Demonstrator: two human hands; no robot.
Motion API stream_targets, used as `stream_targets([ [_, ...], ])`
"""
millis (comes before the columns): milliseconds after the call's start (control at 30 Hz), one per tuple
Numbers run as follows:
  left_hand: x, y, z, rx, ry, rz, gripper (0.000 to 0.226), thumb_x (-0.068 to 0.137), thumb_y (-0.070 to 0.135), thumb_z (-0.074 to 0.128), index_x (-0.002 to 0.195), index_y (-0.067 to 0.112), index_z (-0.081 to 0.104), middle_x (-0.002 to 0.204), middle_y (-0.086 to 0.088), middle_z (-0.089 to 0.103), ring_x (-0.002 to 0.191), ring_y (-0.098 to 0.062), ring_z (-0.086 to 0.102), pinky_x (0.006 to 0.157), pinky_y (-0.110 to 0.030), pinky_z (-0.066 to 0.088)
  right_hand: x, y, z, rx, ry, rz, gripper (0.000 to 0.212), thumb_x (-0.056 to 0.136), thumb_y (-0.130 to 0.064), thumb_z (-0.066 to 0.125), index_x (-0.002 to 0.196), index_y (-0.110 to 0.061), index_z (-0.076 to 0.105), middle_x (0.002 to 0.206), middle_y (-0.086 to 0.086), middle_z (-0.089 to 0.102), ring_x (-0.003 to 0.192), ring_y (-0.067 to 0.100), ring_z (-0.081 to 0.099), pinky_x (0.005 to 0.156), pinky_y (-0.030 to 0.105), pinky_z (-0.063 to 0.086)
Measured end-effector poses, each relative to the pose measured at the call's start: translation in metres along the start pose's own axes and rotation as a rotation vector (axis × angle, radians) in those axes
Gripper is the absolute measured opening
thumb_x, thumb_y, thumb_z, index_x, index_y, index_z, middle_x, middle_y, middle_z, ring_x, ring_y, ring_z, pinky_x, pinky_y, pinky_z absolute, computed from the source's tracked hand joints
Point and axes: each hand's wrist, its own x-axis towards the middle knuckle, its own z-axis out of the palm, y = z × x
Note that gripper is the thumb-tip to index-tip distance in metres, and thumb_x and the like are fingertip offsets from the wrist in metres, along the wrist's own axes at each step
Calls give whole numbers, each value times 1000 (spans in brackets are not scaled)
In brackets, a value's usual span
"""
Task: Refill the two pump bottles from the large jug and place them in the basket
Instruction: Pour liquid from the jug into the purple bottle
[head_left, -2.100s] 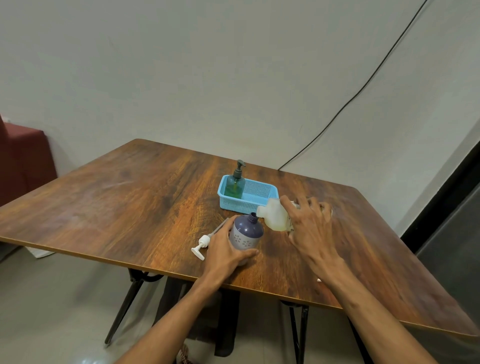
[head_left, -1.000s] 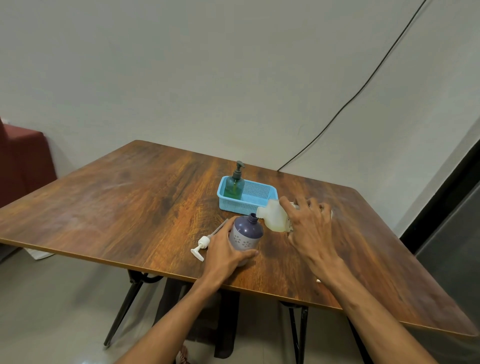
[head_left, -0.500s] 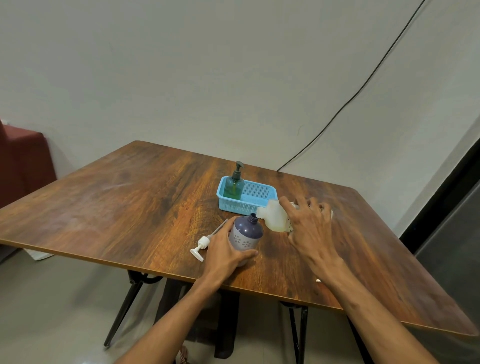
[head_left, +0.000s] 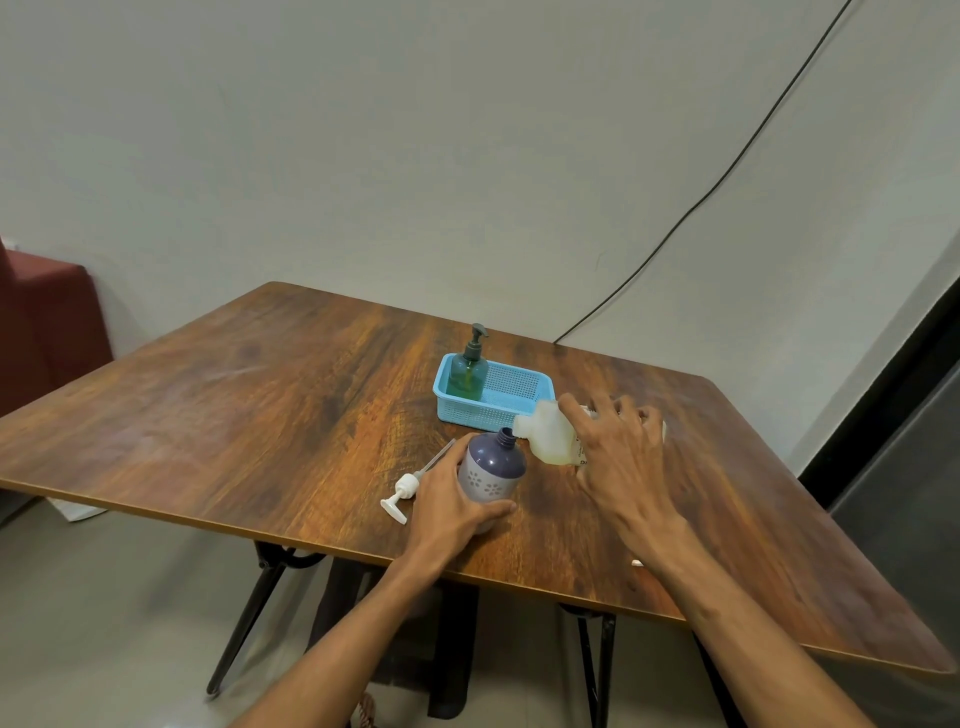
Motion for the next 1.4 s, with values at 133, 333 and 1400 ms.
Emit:
stream_targets([
  [133, 0, 0, 0, 3, -1, 5, 94, 55, 49, 92, 136, 32, 49, 123, 18, 62, 112, 2, 59, 97, -27, 54, 0, 0, 0, -4, -1, 0, 88, 44, -18, 91, 123, -23, 54, 109, 12, 61, 90, 36, 60, 76, 51, 49],
  [333, -1, 1, 2, 8, -8, 7, 92, 56, 46, 93, 136, 33, 49, 124, 18, 61, 113, 4, 57, 95, -19, 49, -1, 1, -1, -9, -11, 4, 90, 43, -18, 92, 123, -23, 53, 109, 13, 62, 90, 37, 60, 76, 52, 49],
  [1400, 0, 4, 0, 45, -4, 20, 88, 56, 42, 93, 128, 47, 43, 121, 21, 59, 111, 6, 56, 94, -18, 47, 0, 2, -3, 1, -10, 0, 92, 40, -20, 93, 122, -24, 52, 109, 13, 63, 90, 37, 61, 76, 53, 49],
])
